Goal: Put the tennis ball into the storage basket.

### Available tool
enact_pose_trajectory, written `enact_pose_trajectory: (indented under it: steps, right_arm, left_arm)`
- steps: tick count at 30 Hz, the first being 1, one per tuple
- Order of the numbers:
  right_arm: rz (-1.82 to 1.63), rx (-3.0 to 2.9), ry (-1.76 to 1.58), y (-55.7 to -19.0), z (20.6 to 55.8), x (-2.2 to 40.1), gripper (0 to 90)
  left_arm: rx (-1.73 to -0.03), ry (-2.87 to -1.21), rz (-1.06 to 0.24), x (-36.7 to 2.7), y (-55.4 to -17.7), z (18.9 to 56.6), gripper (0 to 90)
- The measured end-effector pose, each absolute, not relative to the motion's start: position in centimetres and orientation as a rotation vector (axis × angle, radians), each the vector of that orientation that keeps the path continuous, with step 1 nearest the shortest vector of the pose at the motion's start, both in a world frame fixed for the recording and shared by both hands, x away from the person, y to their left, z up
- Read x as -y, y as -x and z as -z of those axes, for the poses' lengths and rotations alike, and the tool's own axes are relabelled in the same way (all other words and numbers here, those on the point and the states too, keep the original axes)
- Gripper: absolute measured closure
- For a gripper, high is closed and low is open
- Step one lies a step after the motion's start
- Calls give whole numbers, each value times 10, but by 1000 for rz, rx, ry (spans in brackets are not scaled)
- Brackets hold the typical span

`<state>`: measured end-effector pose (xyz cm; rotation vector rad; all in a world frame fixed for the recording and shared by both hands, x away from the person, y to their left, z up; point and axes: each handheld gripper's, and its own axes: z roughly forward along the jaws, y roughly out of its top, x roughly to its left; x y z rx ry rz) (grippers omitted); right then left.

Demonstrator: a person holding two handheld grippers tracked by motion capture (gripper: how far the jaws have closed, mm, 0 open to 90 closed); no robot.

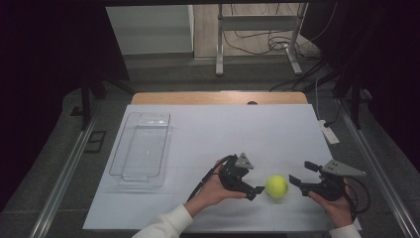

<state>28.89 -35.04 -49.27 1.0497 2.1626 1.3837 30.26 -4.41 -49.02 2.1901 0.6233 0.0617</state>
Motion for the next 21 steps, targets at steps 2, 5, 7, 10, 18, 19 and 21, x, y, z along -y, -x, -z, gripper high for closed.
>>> enact_pose_trajectory:
  steps: [2,5,7,10,18,19,21]
  right_arm:
    - [-1383,-2163,-1051,-289,493,350,142]
    - [-1379,-2164,-1052,-290,493,350,142]
    - [-1378,-2164,-1052,-289,493,350,142]
    - [-1381,-2162,-1052,-289,493,350,142]
    - [-1387,-2159,-1060,-290,493,351,142]
    - [-1391,-2158,-1061,-290,493,351,142]
    - [-1390,-2158,-1062,-290,493,352,142]
  left_arm:
    - [-621,-2193,-61,44,-303,490,90]
    - [-623,-2191,-60,45,-303,490,91]
    - [-624,-2189,-59,45,-303,490,91]
    - [-620,-2192,-59,48,-303,490,91]
    - [-608,-2191,-49,56,-306,490,92]
    - [-609,-2190,-45,57,-306,490,92]
    - [-604,-2193,-44,60,-306,491,91]
